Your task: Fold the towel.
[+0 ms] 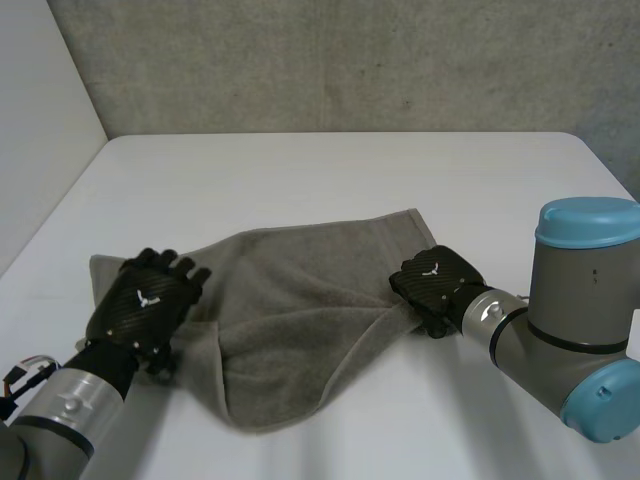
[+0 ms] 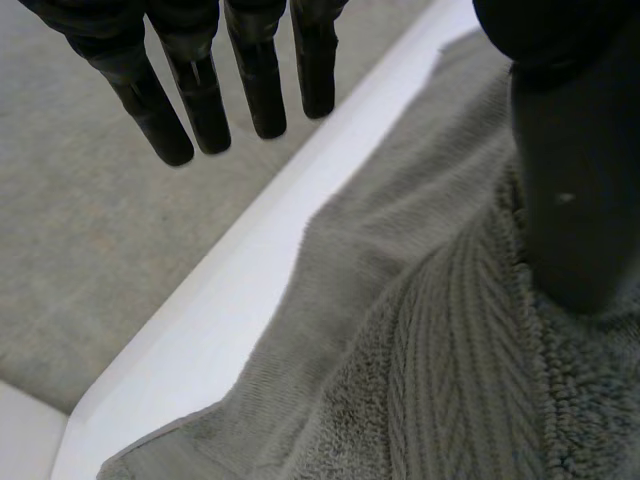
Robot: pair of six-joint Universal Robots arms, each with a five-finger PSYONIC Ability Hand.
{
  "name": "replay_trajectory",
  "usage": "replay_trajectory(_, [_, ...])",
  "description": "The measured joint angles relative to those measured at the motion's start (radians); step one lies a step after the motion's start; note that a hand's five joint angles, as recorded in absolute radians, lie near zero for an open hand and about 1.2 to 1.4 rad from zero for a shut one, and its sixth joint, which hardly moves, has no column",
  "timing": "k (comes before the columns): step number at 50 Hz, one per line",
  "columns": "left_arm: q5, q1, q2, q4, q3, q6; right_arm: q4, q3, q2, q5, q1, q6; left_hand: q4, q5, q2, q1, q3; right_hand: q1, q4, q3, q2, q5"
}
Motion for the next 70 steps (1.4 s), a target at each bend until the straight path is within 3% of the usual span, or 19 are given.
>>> replay_trajectory(6, [0.081, 0.005, -0.001, 0.004, -0.023, 0.097, -0.006, 0.003, 0.011, 0.0, 0.001, 0.0, -0.05, -0.061, -0.067, -0.044, -0.051, 0.0, 0.0, 0.0, 0.0, 0.0])
replay_trajectory(13, [0.168, -0.002, -0.012, -0.004, -0.01, 0.129, -0.012, 0.01, 0.025, -0.001, 0.003, 0.0, -0.05, -0.061, -0.067, -0.044, -0.051, 0.0, 0.0, 0.0, 0.0, 0.0])
replay_trajectory(19, [0.196, -0.004, -0.056, -0.032, 0.003, 0.198, -0.014, 0.014, 0.027, -0.001, 0.003, 0.0, -0.05, -0.061, -0.067, -0.044, -0.051, 0.0, 0.0, 0.0, 0.0, 0.0])
replay_trajectory(27, [0.197, 0.004, -0.128, -0.188, 0.023, 0.404, -0.015, 0.015, 0.027, -0.002, 0.002, -0.001, -0.008, 0.017, -0.024, -0.011, -0.002, 0.0, 0.0, 0.0, 0.0, 0.0])
replay_trajectory(32, [0.196, 0.007, -0.152, -0.289, 0.041, 0.491, -0.014, 0.013, 0.032, -0.003, 0.001, -0.002, 0.317, 0.33, 0.288, 0.327, 0.315, 0.0, 0.0, 0.0, 0.0, 0.0])
replay_trajectory(33, [0.196, 0.008, -0.157, -0.309, 0.048, 0.502, -0.014, 0.011, 0.034, -0.003, 0.0, -0.002, 0.569, 0.549, 0.522, 0.554, 0.557, 0.0, 0.0, 0.0, 0.0, 0.0])
replay_trajectory(36, [0.195, 0.008, -0.164, -0.331, 0.067, 0.511, -0.013, 0.004, 0.039, -0.003, -0.002, -0.002, 0.965, 0.953, 0.888, 0.934, 0.95, 0.0, 0.0, 0.0, 0.0, 0.0])
replay_trajectory(39, [0.194, 0.009, -0.166, -0.336, 0.101, 0.509, -0.011, -0.009, 0.04, -0.004, -0.004, -0.002, 1.144, 1.119, 1.11, 1.033, 1.16, 0.0, 0.0, 0.0, 0.0, 0.0])
replay_trajectory(47, [0.172, 0.007, -0.142, -0.302, 0.241, 0.444, -0.004, -0.071, 0.013, 0.002, -0.015, 0.001, 1.149, 1.121, 1.115, 1.033, 1.184, 0.0, 0.0, 0.0, 0.0, 0.0])
replay_trajectory(57, [0.13, 0.0, -0.043, -0.239, 0.317, 0.132, 0.003, -0.097, -0.04, 0.006, -0.044, 0.001, 1.149, 1.121, 1.116, 1.033, 1.185, 0.0, 0.0, 0.0, 0.0, 0.0])
replay_trajectory(60, [0.126, 0.006, -0.03, -0.23, 0.314, 0.066, 0.014, -0.096, -0.043, 0.007, -0.056, -0.001, 1.04, 1.079, 1.028, 1.03, 1.053, 0.0, 0.0, 0.0, 0.0, 0.0])
replay_trajectory(70, [0.139, 0.033, -0.041, -0.222, 0.276, 0.038, 0.17, -0.163, -0.046, -0.005, -0.094, -0.022, 1.154, 1.136, 1.12, 1.033, 1.18, 0.0, 0.0, 0.0, 0.0, 0.0])
